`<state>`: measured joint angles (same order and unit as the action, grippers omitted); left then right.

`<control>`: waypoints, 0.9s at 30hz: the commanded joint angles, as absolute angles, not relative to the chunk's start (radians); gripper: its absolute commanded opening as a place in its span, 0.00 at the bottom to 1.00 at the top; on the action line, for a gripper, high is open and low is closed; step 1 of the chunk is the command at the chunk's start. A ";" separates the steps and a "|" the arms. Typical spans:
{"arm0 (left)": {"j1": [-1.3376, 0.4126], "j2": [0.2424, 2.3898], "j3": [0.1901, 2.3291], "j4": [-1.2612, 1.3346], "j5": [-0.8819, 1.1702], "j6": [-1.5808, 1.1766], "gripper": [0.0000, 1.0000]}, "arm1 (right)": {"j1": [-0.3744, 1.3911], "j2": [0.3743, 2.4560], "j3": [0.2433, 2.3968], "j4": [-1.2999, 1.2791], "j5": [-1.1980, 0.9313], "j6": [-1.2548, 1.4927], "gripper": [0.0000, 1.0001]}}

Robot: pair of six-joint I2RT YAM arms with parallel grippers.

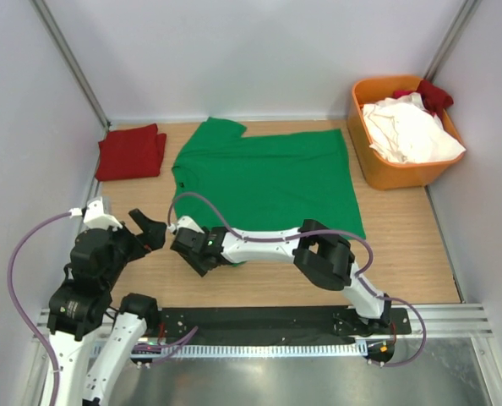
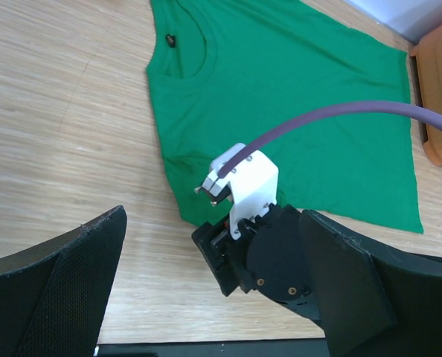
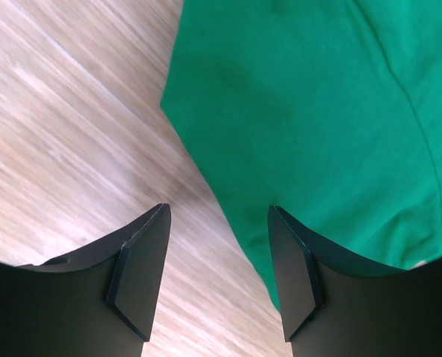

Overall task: Fold and stack the t-shirts
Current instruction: Flatten the tshirt out

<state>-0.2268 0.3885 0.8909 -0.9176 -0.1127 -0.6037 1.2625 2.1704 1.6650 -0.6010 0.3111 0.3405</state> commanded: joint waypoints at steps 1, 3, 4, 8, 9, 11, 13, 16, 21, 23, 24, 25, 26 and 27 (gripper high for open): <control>-0.227 0.399 0.897 -0.893 -0.104 -0.617 1.00 | 1.273 2.210 1.732 -0.643 0.376 0.308 0.61; -0.227 0.406 0.897 -0.894 -0.101 -0.615 1.00 | 1.275 2.229 1.738 -0.656 0.399 0.305 0.59; -0.227 0.407 0.897 -0.894 -0.101 -0.615 1.00 | 1.275 2.232 1.736 -0.657 0.409 0.305 0.57; -0.227 0.396 0.896 -0.893 -0.101 -0.615 1.00 | 1.275 2.246 1.710 -0.641 0.443 0.293 0.46; -0.227 0.396 0.894 -0.891 -0.101 -0.615 1.00 | 1.275 2.253 1.704 -0.637 0.448 0.287 0.43; -0.227 0.390 0.894 -0.890 -0.100 -0.615 1.00 | 1.275 2.260 1.707 -0.640 0.474 0.282 0.32; -0.227 0.390 0.894 -0.890 -0.100 -0.615 1.00 | 1.275 2.261 1.706 -0.635 0.489 0.267 0.22; -0.226 0.399 0.894 -0.888 -0.101 -0.615 1.00 | 1.272 2.252 1.712 -0.637 0.514 0.253 0.10; -0.225 0.405 0.893 -0.890 -0.097 -0.612 1.00 | 1.269 2.198 1.721 -0.666 0.512 0.213 0.01; -0.224 0.403 0.893 -0.888 -0.095 -0.614 1.00 | 1.269 2.156 1.741 -0.698 0.490 0.198 0.01; -0.222 0.402 0.893 -0.888 -0.095 -0.614 1.00 | 1.261 2.140 1.750 -0.713 0.464 0.180 0.01; -0.221 0.402 0.893 -0.888 -0.095 -0.614 1.00 | 1.255 2.126 1.759 -0.725 0.390 0.172 0.01; -0.221 0.402 0.893 -0.888 -0.095 -0.614 1.00 | 1.246 2.087 1.769 -0.744 0.344 0.166 0.01; -0.219 0.402 0.893 -0.888 -0.097 -0.614 1.00 | 1.235 2.068 1.769 -0.749 0.300 0.158 0.02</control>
<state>-0.2264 0.3973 0.8909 -0.9176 -0.1078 -0.6033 1.2606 2.2078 1.7149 -0.6865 0.4191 0.2031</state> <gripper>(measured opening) 0.996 0.033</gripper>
